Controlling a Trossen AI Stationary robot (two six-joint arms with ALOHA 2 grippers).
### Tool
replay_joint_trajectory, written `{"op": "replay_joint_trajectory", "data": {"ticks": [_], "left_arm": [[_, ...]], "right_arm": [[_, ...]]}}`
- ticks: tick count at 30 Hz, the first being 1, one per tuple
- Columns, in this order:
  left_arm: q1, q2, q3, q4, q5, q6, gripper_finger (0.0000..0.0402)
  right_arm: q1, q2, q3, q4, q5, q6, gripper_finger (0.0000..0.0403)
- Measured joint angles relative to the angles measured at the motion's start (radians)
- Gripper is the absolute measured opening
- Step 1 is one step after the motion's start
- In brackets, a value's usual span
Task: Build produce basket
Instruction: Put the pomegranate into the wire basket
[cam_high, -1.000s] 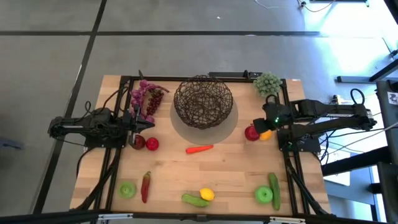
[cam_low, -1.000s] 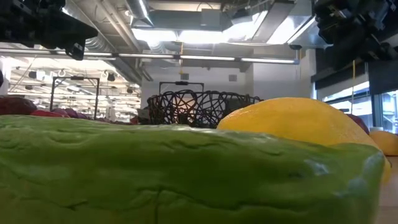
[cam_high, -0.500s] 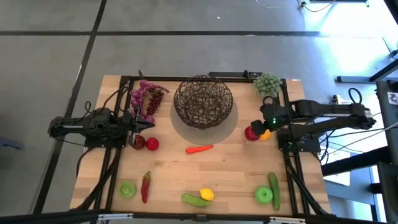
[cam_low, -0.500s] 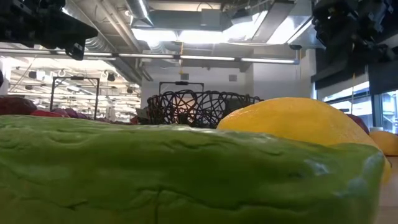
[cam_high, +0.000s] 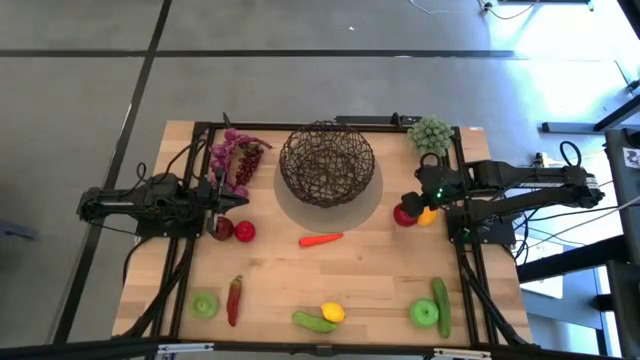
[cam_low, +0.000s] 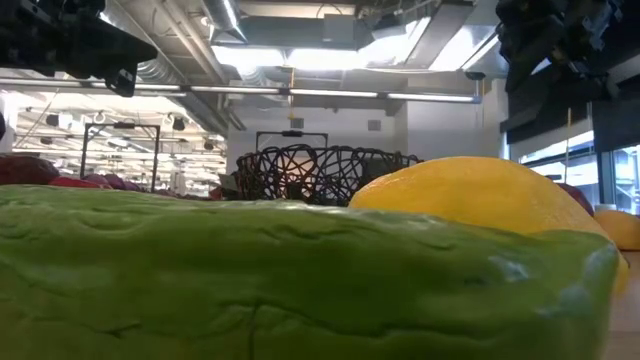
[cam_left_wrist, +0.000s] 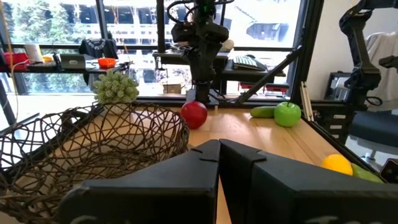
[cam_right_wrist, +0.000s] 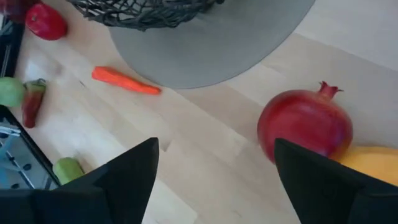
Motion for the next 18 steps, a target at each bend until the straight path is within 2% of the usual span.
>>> {"op": "replay_joint_trajectory", "data": {"ticks": [6, 11, 18], "left_arm": [[0.000, 0.000, 0.000, 0.000, 0.000, 0.000, 0.0000], [0.000, 0.000, 0.000, 0.000, 0.000, 0.000, 0.0000], [0.000, 0.000, 0.000, 0.000, 0.000, 0.000, 0.0000]], "right_arm": [[0.000, 0.006, 0.000, 0.000, -0.018, 0.007, 0.0314], [0.000, 0.028, 0.000, -0.012, -0.064, 0.122, 0.0314], [0.000, 0.047, 0.000, -0.006, -0.079, 0.161, 0.0314]]}}
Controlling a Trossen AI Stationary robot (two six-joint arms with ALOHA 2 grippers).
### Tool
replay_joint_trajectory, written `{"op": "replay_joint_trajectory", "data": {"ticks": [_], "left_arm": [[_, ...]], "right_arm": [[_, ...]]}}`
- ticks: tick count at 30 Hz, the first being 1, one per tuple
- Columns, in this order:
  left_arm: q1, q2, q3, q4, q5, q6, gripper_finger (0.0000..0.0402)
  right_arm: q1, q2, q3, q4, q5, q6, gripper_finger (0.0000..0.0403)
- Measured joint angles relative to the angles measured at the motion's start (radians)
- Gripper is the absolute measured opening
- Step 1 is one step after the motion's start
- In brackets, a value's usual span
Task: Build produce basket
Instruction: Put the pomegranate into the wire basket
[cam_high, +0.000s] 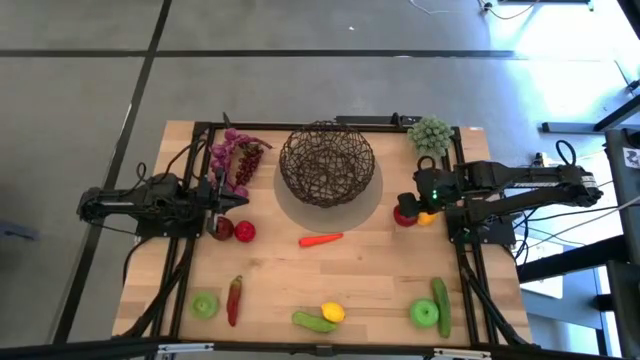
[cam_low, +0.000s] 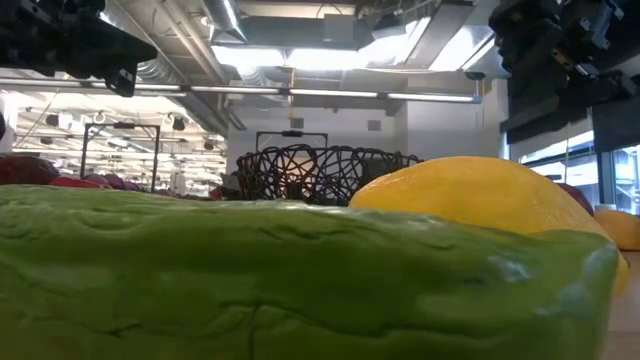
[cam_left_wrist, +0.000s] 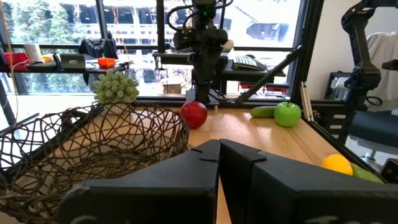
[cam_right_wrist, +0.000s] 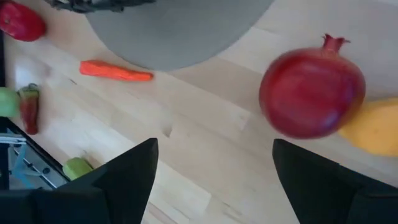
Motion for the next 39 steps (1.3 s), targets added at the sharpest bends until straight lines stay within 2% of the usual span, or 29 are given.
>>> {"op": "replay_joint_trajectory", "data": {"ticks": [5, 13, 32, 35, 39], "left_arm": [[0.000, 0.000, 0.000, 0.000, 0.000, 0.000, 0.0000], [0.000, 0.000, 0.000, 0.000, 0.000, 0.000, 0.0000], [0.000, 0.000, 0.000, 0.000, 0.000, 0.000, 0.0000], [0.000, 0.000, 0.000, 0.000, 0.000, 0.000, 0.0000], [0.000, 0.000, 0.000, 0.000, 0.000, 0.000, 0.0000]], "right_arm": [[0.000, 0.000, 0.000, 0.060, 0.010, 0.007, 0.0314], [0.000, 0.018, 0.000, 0.085, 0.127, 0.154, 0.0314], [0.000, 0.088, 0.000, 0.076, 0.139, 0.153, 0.0317], [0.000, 0.099, 0.000, 0.075, 0.139, 0.152, 0.0334], [0.000, 0.098, 0.000, 0.068, 0.138, 0.152, 0.0382]]}}
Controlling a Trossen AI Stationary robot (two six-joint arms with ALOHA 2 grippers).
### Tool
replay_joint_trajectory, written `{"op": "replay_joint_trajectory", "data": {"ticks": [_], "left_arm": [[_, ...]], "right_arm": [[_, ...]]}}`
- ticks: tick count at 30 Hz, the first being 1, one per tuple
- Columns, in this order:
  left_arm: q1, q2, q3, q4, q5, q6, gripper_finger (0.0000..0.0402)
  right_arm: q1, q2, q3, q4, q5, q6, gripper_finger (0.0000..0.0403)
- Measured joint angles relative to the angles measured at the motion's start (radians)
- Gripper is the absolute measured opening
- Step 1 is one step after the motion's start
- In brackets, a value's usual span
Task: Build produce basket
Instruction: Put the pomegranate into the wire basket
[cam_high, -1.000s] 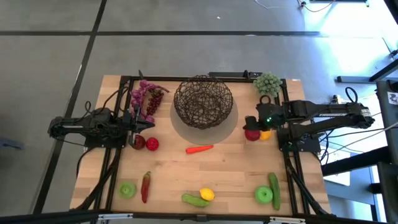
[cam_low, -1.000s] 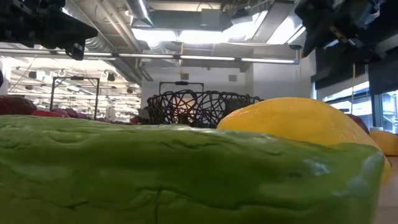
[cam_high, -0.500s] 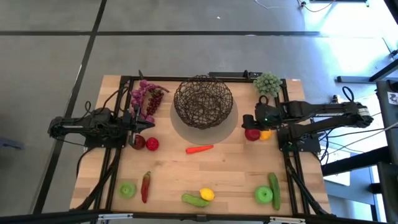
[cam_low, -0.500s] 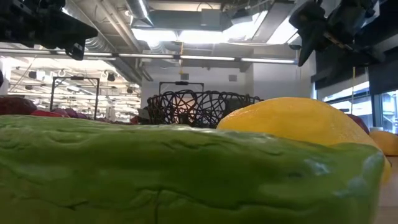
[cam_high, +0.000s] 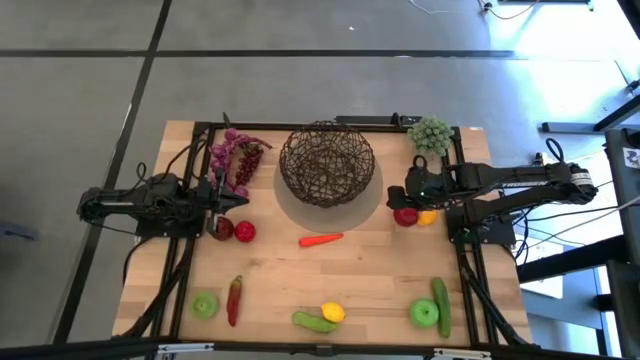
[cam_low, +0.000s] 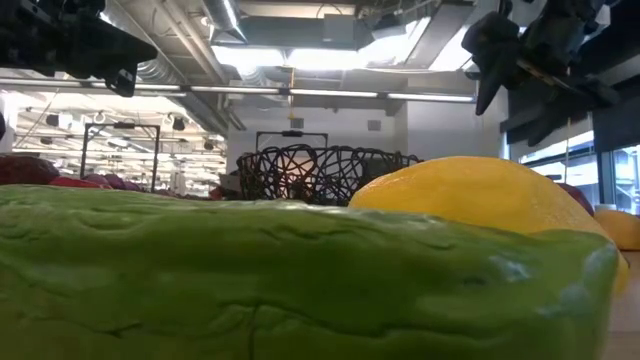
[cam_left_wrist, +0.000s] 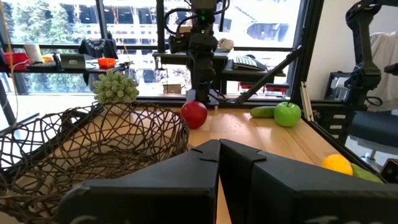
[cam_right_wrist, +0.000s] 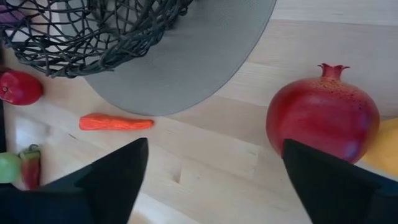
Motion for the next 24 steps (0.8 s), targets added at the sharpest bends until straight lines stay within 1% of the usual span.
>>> {"op": "replay_joint_trajectory", "data": {"ticks": [2, 6, 8, 10, 11, 15, 24], "left_arm": [[0.000, 0.000, 0.000, 0.000, 0.000, 0.000, 0.0000], [0.000, 0.000, 0.000, 0.000, 0.000, 0.000, 0.0000], [0.000, 0.000, 0.000, 0.000, 0.000, 0.000, 0.0000], [0.000, 0.000, 0.000, 0.000, 0.000, 0.000, 0.0000], [0.000, 0.000, 0.000, 0.000, 0.000, 0.000, 0.0000], [0.000, 0.000, 0.000, 0.000, 0.000, 0.000, 0.0000], [0.000, 0.000, 0.000, 0.000, 0.000, 0.000, 0.0000]], "right_arm": [[0.000, 0.000, 0.000, -0.011, -0.001, 0.012, 0.0395], [0.000, 0.027, 0.000, -0.053, -0.015, 0.087, 0.0391], [0.000, 0.050, 0.000, -0.095, -0.047, 0.122, 0.0392], [-0.001, 0.069, 0.000, -0.121, -0.102, 0.156, 0.0394], [-0.002, 0.075, 0.000, -0.125, -0.106, 0.159, 0.0395], [-0.003, 0.098, 0.000, -0.128, -0.062, 0.158, 0.0396], [-0.013, 0.177, 0.000, -0.163, -0.036, 0.154, 0.0396]]}}
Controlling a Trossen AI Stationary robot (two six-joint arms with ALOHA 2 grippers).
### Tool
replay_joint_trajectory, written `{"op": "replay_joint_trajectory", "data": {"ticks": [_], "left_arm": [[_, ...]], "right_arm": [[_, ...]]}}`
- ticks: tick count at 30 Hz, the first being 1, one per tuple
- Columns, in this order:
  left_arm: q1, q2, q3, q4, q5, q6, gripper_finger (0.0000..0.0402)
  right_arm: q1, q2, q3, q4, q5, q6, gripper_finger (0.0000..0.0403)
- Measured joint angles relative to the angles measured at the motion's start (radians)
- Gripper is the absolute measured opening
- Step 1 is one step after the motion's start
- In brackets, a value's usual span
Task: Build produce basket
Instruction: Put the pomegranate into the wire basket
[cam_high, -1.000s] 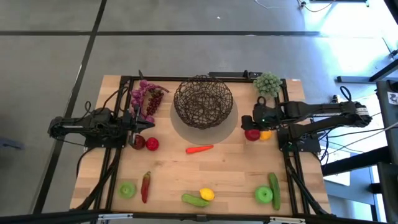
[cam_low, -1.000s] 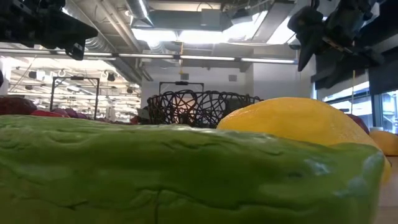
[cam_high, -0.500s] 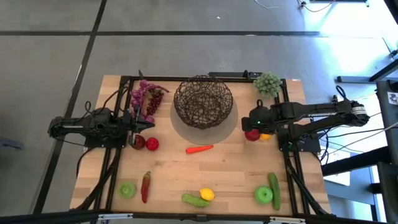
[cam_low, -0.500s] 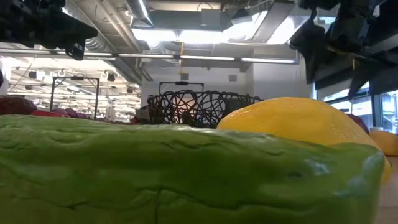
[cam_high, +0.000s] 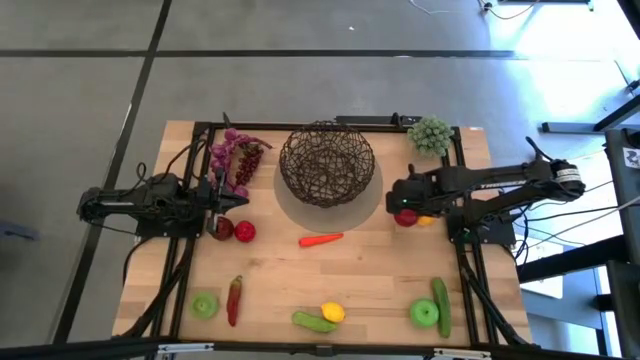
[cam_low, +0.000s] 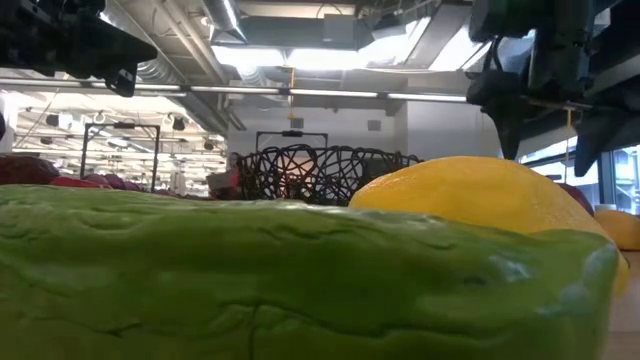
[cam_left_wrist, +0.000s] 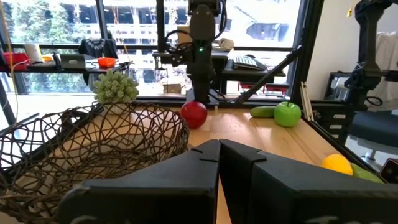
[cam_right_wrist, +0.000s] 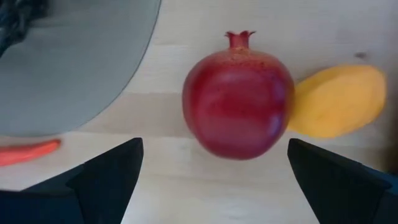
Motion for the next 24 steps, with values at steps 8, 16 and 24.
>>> {"op": "replay_joint_trajectory", "data": {"ticks": [8, 16, 24], "left_arm": [[0.000, 0.000, 0.000, 0.000, 0.000, 0.000, 0.0000], [0.000, 0.000, 0.000, 0.000, 0.000, 0.000, 0.0000], [0.000, 0.000, 0.000, 0.000, 0.000, 0.000, 0.0000]], "right_arm": [[-0.031, 0.061, 0.000, -0.004, 0.002, -0.029, 0.0396], [-0.035, 0.073, 0.000, 0.038, 0.023, -0.062, 0.0396], [-0.035, 0.072, 0.000, 0.032, 0.025, -0.004, 0.0396]]}}
